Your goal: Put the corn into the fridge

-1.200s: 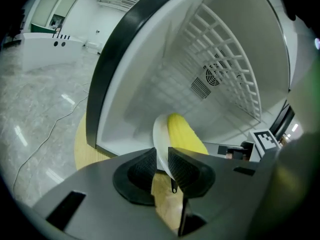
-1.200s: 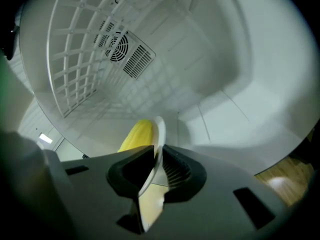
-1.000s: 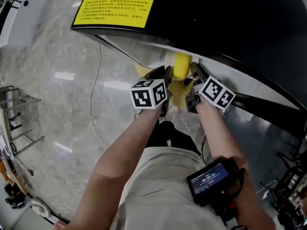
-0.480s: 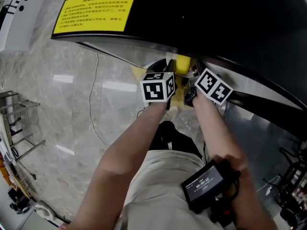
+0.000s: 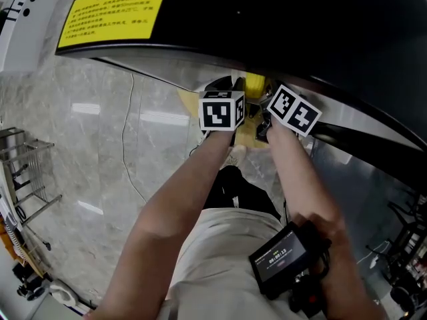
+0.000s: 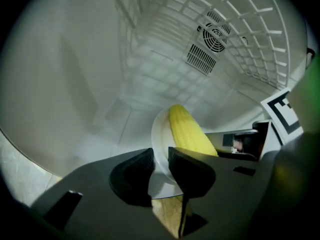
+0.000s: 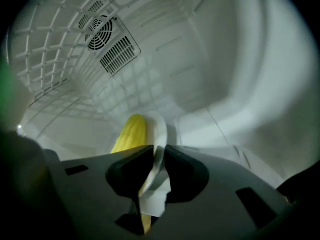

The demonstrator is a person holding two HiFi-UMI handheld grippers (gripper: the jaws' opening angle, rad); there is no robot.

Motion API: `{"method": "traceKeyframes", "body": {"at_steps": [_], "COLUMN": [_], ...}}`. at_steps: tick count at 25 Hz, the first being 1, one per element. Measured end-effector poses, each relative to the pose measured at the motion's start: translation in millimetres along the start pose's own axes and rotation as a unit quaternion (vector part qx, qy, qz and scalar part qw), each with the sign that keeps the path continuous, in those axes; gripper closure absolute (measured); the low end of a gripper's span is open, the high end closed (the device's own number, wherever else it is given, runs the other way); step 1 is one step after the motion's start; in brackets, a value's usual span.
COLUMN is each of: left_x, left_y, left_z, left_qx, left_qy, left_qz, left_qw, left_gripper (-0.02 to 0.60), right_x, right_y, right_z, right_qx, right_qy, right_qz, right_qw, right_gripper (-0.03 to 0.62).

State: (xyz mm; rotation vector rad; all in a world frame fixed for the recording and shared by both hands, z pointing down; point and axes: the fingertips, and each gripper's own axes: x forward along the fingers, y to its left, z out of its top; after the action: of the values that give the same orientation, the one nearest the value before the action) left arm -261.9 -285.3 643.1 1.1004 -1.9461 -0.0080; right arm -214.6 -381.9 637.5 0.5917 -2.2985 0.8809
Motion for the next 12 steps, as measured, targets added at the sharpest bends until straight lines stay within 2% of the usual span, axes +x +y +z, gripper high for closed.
{"method": "traceKeyframes", "body": {"at_steps": [4, 7, 12], "left_x": [1.4, 0.7, -0.9], "left_y": [-1.2, -1.0, -0.2], "left_z": [2.5, 3.4, 5.9], "left_qx": [0.018, 0.022, 0.052], "left_qy": [0.010, 0.005, -0.003], "left_qz": [-0.002, -0.003, 0.005], "left_qw": [0.9998, 0.9997, 0.9987], "left_gripper": [0.503, 0.502, 0.495], "right_x": [0.4, 0.1, 0.5], "right_y": [-2.2, -2.2, -1.7], "right_z": [-1.4, -1.5, -1.7], "right_qx": [-0.003, -0.005, -0.003], "right_qy": [0.008, 0.006, 0.003], "right_qz": [-0.008, -0.011, -0.011], "right_qw": [1.000, 1.000, 1.000], "right_gripper": [0.536, 0.536, 0.534]}}
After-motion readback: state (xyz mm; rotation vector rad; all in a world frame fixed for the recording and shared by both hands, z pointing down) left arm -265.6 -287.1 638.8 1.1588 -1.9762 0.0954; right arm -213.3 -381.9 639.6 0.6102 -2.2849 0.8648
